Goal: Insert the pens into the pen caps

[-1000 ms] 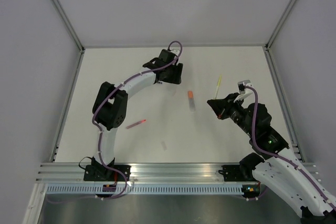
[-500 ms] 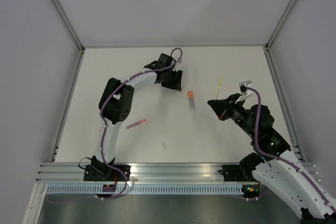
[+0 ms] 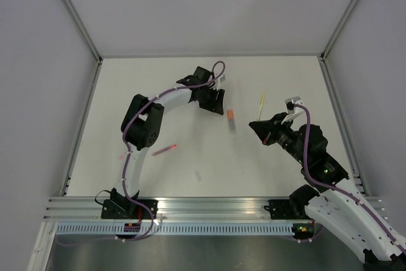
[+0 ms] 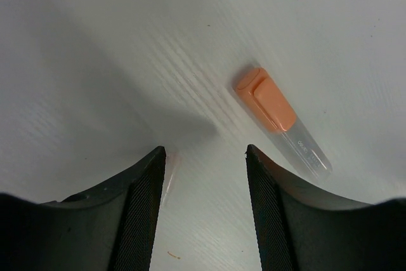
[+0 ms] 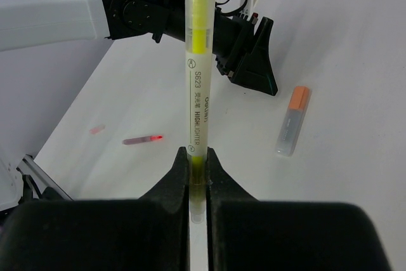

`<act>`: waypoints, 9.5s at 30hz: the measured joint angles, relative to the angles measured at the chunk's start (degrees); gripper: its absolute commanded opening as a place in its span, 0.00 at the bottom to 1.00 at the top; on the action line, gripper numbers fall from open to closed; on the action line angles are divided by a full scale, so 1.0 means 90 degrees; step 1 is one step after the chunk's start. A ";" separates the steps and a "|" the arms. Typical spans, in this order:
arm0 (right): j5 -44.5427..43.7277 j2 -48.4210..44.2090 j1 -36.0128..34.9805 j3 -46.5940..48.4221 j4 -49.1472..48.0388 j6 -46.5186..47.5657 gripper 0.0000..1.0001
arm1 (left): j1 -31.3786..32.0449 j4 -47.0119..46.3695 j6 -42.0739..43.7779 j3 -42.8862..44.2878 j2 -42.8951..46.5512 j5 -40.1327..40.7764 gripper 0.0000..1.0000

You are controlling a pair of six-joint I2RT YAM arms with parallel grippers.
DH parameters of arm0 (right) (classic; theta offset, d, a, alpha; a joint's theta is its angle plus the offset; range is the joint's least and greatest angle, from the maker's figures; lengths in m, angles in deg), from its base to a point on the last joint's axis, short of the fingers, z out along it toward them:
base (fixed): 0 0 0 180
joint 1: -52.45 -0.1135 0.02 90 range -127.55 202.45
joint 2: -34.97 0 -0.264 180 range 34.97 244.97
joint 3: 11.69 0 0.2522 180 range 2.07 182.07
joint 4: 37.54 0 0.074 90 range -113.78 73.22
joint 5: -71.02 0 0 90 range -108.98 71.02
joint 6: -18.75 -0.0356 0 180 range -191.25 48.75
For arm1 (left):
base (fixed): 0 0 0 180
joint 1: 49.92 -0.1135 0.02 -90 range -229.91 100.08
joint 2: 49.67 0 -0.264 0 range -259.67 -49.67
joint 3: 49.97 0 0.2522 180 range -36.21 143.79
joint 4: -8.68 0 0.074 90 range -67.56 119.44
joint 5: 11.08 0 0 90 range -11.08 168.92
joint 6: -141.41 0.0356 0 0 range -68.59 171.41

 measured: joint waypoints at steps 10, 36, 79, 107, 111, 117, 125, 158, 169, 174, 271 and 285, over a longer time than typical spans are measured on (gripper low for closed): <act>0.0044 0.0148 0.0000 0.0000 -0.0002 0.0041 0.00 | 0.0063 -0.0257 0.0107 -0.0301 0.0078 -0.0539 0.57; 0.0085 0.0420 0.0000 -0.0002 -0.0005 0.0046 0.00 | 0.0112 0.0041 -0.2096 -0.0957 0.1586 0.1972 0.67; 0.0136 0.0340 0.0000 -0.0056 -0.0024 0.0104 0.00 | 0.0818 0.3827 -1.0749 -0.0799 0.0838 0.3281 0.68; 0.0138 0.0415 0.0000 -0.0056 -0.0027 0.0117 0.00 | 0.1030 0.3179 -1.1431 -0.1800 0.1438 0.3184 0.02; 0.0253 0.0537 0.0000 -0.0056 -0.0066 0.0155 0.00 | 0.1030 0.2905 -1.1244 -0.2178 0.1724 0.3305 0.02; 0.1171 0.1122 0.0000 -0.0100 -0.0510 0.0216 0.00 | 0.1066 0.2215 -0.9656 -0.2725 0.2798 0.4012 0.02; 0.2807 0.1698 -0.0240 -0.0469 -0.1588 0.0034 0.00 | 0.1134 -0.2159 -0.6251 -0.5236 0.6892 0.2990 0.02; 0.3439 0.1775 -0.1044 -0.0515 -0.2574 -0.0078 0.00 | 0.1146 -0.5122 -0.3543 -0.5527 0.7405 0.0029 0.02; 0.3356 0.1770 -0.1044 -0.0515 -0.2499 -0.0073 0.00 | 0.1146 -0.4996 -0.3497 -0.5525 0.7473 0.0032 0.02; 0.3315 0.1770 -0.1044 -0.0515 -0.2460 -0.0070 0.00 | 0.1146 -0.4903 -0.3470 -0.5525 0.7509 0.0046 0.02; 0.3480 0.1722 -0.1098 -0.0605 -0.2392 -0.0095 0.00 | 0.1156 -0.5605 -0.3893 -0.6074 0.7485 -0.0352 0.02; 0.3169 0.2341 -0.1243 0.0403 -0.1022 0.0335 0.00 | 0.1001 -0.6904 -0.4357 -0.7257 0.7992 0.0238 0.02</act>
